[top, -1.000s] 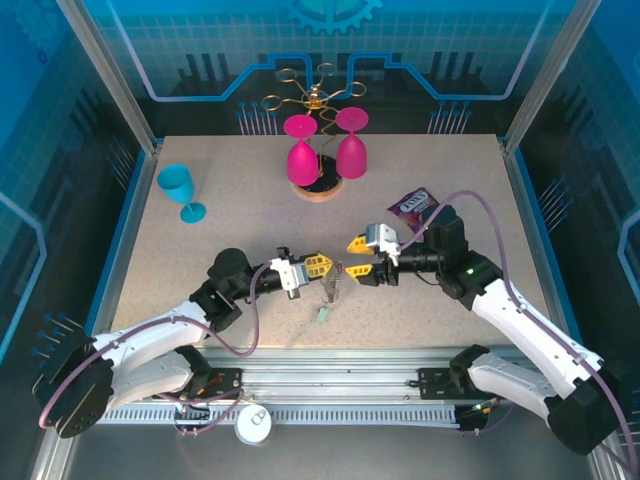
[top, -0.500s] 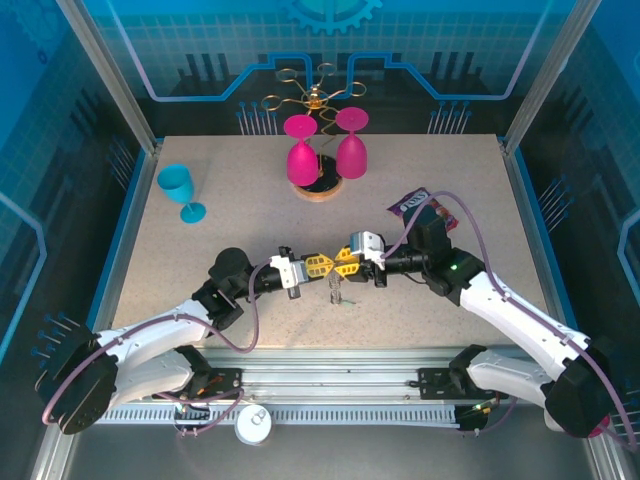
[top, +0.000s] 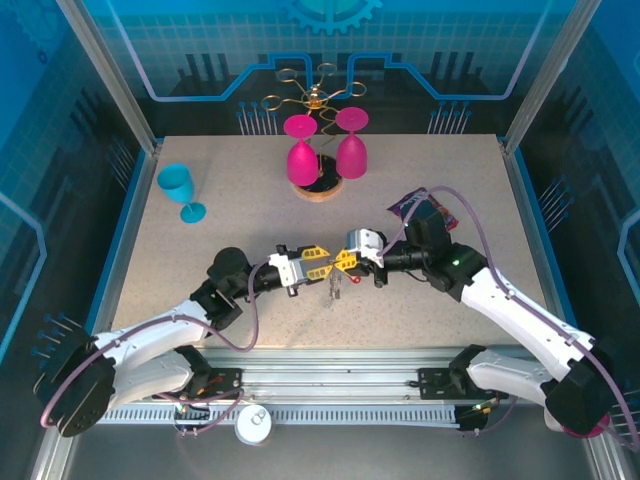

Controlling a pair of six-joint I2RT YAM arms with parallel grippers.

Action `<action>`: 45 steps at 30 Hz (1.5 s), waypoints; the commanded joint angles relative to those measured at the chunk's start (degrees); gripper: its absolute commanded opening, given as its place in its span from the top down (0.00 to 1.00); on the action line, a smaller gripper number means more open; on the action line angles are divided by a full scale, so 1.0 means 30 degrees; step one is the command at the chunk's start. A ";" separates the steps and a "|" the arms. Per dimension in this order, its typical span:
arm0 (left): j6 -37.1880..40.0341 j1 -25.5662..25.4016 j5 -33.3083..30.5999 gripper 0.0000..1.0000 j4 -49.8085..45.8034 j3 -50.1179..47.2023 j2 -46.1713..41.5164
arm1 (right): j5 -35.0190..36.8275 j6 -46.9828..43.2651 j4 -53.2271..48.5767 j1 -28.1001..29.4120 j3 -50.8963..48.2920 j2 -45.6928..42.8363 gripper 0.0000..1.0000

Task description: Put the keys on the keyring

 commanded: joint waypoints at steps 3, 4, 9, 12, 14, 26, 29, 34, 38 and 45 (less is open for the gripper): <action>0.2345 -0.0018 -0.0793 0.70 -0.6095 0.1961 -0.1044 | 0.3732 -0.2870 -0.6268 0.1515 0.3585 0.1460 1.00; 0.2627 0.0006 -0.0861 0.70 -0.6893 0.2271 -0.1103 | 0.4449 -0.3198 -0.7073 0.1861 0.4094 0.1843 1.00; 0.3293 -0.0018 -0.0899 0.74 -0.8863 0.3143 -0.1136 | 0.7340 -0.3963 -0.9047 0.3213 0.5876 0.3267 1.00; 0.3529 -0.0029 -0.0837 0.78 -0.9579 0.3415 -0.1080 | 0.8293 -0.4454 -0.9690 0.3779 0.6524 0.3744 1.00; 0.3539 -0.0017 -0.0713 0.80 -0.9732 0.3545 -0.0913 | 0.8689 -0.4733 -1.0037 0.4183 0.6943 0.4136 1.00; 0.2720 0.0010 0.0153 1.00 -0.6400 0.2427 -0.0799 | 0.0942 -0.0302 -0.2096 0.0610 0.1561 0.0425 0.79; 0.1896 0.0033 0.0980 1.00 -0.4879 0.1868 -0.0712 | -0.0437 0.0952 0.0818 -0.0241 -0.0265 -0.0279 0.74; 0.1193 0.0050 0.1484 1.00 -0.3924 0.1539 -0.0580 | -0.1376 0.1088 0.1786 -0.0554 -0.0621 -0.0077 0.67; 0.1012 0.0059 0.1640 1.00 -0.3739 0.1499 -0.0434 | -0.2035 0.1417 0.2441 -0.0721 -0.1323 -0.0018 0.68; 0.0304 0.0117 0.1935 1.00 -0.2881 0.1292 -0.0175 | -0.2459 0.1411 0.2429 -0.0849 -0.1209 -0.0120 1.00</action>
